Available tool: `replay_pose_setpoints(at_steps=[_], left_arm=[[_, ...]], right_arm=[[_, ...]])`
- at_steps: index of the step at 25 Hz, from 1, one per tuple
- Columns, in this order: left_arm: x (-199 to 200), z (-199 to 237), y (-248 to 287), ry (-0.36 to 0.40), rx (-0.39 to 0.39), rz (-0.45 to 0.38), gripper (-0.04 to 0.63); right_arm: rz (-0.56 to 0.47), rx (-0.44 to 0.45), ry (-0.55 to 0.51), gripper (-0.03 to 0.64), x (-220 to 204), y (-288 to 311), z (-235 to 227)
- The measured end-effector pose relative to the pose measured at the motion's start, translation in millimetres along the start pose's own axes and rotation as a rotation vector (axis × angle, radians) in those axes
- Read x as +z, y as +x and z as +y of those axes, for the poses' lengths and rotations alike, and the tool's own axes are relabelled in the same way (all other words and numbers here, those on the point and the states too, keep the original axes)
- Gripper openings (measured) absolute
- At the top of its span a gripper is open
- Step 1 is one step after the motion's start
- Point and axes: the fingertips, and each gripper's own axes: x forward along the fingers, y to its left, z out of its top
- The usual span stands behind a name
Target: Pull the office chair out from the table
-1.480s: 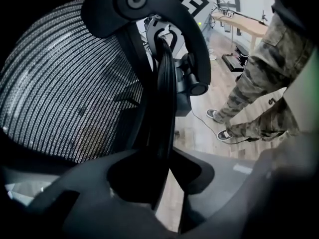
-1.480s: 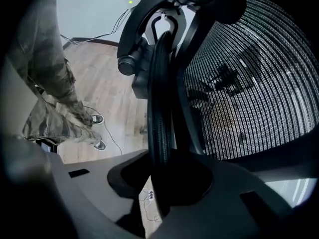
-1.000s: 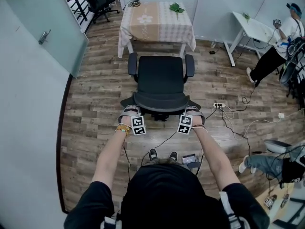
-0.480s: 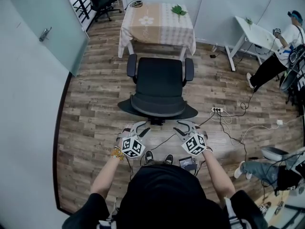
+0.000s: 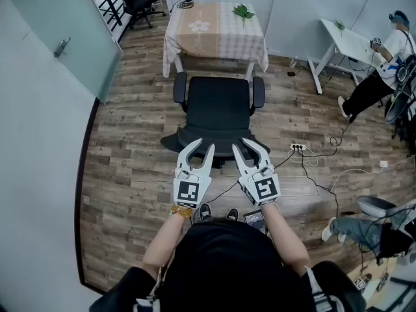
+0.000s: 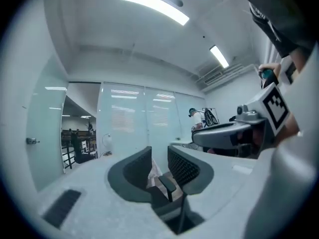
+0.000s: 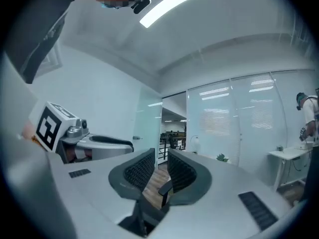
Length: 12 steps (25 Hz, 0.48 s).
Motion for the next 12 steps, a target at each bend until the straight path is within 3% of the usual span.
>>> replay_pose_setpoints(at_steps=[6, 12], left_arm=[[20.5, 4.5, 15.4, -0.044, 0.082, -0.055, 0.094], [20.0, 5.6, 17.8, -0.05, 0.115, -0.048, 0.058]], right_arm=[[-0.039, -0.102, 0.068, 0.057, 13.5, 18.6, -8.0], [-0.057, -0.166, 0.095, 0.04, 13.4, 19.6, -16.7]])
